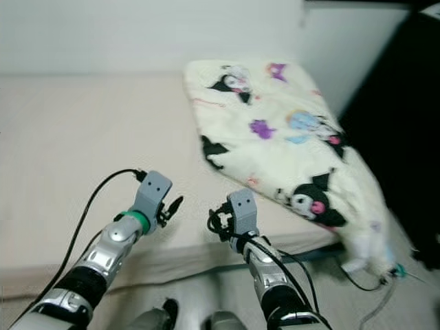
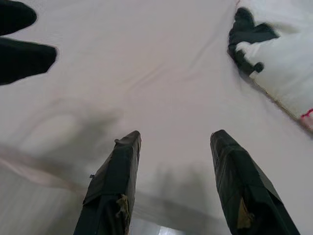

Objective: Clean up the room

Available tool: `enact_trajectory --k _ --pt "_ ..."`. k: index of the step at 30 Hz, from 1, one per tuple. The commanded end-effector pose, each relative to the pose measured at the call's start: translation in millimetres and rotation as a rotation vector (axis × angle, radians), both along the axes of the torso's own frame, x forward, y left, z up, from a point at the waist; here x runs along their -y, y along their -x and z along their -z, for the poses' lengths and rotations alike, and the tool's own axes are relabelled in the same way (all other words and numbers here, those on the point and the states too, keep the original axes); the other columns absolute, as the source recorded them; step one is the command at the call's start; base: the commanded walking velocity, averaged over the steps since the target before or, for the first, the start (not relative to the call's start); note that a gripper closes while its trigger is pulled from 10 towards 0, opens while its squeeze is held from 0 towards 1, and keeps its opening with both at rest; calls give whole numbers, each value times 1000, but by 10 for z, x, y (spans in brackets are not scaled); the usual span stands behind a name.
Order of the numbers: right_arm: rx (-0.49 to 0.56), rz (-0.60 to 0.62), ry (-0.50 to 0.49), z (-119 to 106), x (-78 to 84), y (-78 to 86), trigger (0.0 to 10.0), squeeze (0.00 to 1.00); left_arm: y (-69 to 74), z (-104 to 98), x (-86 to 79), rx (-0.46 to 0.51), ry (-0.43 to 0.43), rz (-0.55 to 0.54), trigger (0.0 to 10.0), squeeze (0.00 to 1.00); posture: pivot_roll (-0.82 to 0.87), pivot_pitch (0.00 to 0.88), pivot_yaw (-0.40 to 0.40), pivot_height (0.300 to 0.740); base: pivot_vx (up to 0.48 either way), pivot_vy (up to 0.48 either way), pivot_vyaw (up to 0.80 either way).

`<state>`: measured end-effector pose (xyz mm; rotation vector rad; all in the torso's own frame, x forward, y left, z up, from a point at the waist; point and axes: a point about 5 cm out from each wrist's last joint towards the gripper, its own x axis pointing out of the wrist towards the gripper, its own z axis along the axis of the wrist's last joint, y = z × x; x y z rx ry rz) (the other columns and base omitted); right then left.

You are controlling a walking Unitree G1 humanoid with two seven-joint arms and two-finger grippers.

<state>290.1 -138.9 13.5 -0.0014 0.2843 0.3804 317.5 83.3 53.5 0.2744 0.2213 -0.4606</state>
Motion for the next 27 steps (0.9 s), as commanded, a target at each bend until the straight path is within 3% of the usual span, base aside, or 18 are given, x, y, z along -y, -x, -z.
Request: enact_trajectory --k 1,4,19,27 --pt "-14 12 -7 35 -1 29 10000 0 4 -12 -5 11 6 -4 10000 0 -70 1 -2 740 0 0 725" --pt "1 26 -12 19 18 25 10000 0 0 -24 -7 16 15 -14 10000 0 -73 6 0 740 0 0 681" --pt "144 132 -73 -224 81 -83 10000 0 -52 -114 -113 47 55 -71 10000 0 -96 20 15 740 0 0 0" --pt "315 195 -61 -558 113 -181 10000 0 -30 -133 -165 75 73 -99 10000 0 -151 9 25 740 0 0 0"
